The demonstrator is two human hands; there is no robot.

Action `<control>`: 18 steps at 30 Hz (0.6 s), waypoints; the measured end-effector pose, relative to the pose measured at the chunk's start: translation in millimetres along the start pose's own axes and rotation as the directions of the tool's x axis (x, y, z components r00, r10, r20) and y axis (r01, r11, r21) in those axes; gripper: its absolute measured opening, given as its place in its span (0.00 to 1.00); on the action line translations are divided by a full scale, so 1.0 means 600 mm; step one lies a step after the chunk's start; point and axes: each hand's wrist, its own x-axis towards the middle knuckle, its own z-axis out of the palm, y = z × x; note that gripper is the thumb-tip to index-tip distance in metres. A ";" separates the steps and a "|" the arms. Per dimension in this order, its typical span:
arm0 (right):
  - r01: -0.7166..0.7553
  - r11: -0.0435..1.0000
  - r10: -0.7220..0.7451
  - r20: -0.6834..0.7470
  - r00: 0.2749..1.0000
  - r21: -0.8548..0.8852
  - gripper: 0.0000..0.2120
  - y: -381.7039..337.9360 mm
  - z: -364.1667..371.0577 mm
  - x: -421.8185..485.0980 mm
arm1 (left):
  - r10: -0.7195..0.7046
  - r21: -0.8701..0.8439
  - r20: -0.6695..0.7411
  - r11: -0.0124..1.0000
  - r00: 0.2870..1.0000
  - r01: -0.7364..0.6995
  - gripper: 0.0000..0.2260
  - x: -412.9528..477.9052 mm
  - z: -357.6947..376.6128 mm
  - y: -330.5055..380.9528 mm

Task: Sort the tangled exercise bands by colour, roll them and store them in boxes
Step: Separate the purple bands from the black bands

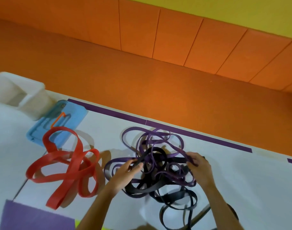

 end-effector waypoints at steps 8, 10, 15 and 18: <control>-0.363 0.795 0.116 0.465 0.878 0.486 0.24 -0.011 -0.019 0.017 | 0.177 -0.058 -0.293 0.978 0.940 -0.202 0.13 -0.013 0.021 0.014; -0.383 0.859 0.075 0.656 0.751 0.340 0.22 -0.010 -0.001 0.010 | 0.166 -0.113 -0.299 0.972 0.940 -0.207 0.14 -0.014 0.021 0.018; -0.340 0.867 -0.019 0.705 0.709 0.364 0.20 -0.035 0.058 -0.025 | 0.052 -0.249 -0.277 0.961 0.959 -0.124 0.15 -0.014 0.014 0.036; -0.340 0.841 0.013 0.613 0.790 0.421 0.20 -0.056 0.093 -0.040 | 0.030 -0.220 -0.293 0.971 0.956 -0.097 0.18 -0.013 0.015 0.042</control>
